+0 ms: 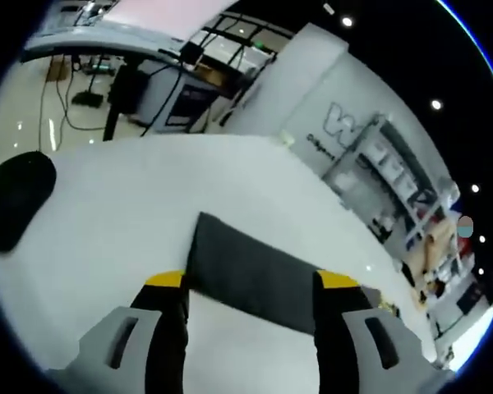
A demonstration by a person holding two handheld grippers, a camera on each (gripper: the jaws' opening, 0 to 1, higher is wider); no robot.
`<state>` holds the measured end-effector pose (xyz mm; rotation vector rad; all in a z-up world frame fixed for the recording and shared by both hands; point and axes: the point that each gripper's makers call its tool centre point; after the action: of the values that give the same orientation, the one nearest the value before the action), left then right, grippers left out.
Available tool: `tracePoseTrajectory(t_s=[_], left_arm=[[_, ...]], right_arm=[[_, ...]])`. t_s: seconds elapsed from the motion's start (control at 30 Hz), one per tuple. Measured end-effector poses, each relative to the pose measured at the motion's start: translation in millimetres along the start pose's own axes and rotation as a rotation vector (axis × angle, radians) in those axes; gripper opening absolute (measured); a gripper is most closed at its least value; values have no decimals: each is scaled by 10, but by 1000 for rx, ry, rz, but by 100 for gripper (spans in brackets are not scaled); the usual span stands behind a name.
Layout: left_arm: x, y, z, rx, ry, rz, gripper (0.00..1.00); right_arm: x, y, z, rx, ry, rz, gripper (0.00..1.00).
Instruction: Fold the garment on the visible template until the final outline fits inside the template.
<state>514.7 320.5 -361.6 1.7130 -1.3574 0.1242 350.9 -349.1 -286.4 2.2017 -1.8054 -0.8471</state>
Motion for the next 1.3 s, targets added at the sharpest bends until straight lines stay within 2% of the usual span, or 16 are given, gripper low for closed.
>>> tracePoseTrajectory(t_s=[0.1,0.27,0.47,0.6,0.8,0.87,0.97,1.0,1.03,1.1,1.17,1.3], left_arm=[[-36,-50,11,-12,26,8,42],[-105,-76,9,-11,31,-22,26],[-212,-135,-59,1,32,-35,19],[-228,-111,-87,11,2,-47,2],[-242,-138,-77,17,12,-36,0],[-179,-137,-134,59,2,6,0],[-128,-104,-155,70,-41,8,0],[-13,-73,-173,89,-70,41,0],[33,-59,-160,84,-72,48,0],[167,-35,-209,112,-100,87,0],[309,-15,-218,120,-99,136,0],[710,50,-214,144,-152,228,0]], right_arm=[[-8,12,27,-3,-9,-1,24],[-63,24,39,-4,-10,-2,22],[-74,34,75,-9,-17,-5,21],[-85,47,109,-17,-20,-12,18],[-98,83,120,-31,-20,-8,18],[-98,85,134,-38,-15,-6,17],[-115,82,160,-42,-19,-6,17],[-122,78,173,-44,-22,-6,17],[-143,75,185,-46,-23,-9,17],[-170,64,207,-49,-25,-12,17],[-223,53,224,-49,-28,-20,17],[-260,38,261,-47,-38,-26,17]])
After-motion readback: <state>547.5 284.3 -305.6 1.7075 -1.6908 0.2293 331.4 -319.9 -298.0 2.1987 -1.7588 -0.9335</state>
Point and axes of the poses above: the point that each gripper's makers call its tool centre point, and the gripper's own axes: y roughly backward along the fingers, x roughly to its right, z roughly out of its underside, and after that the axes turned 12 degrees about -x, right-handed
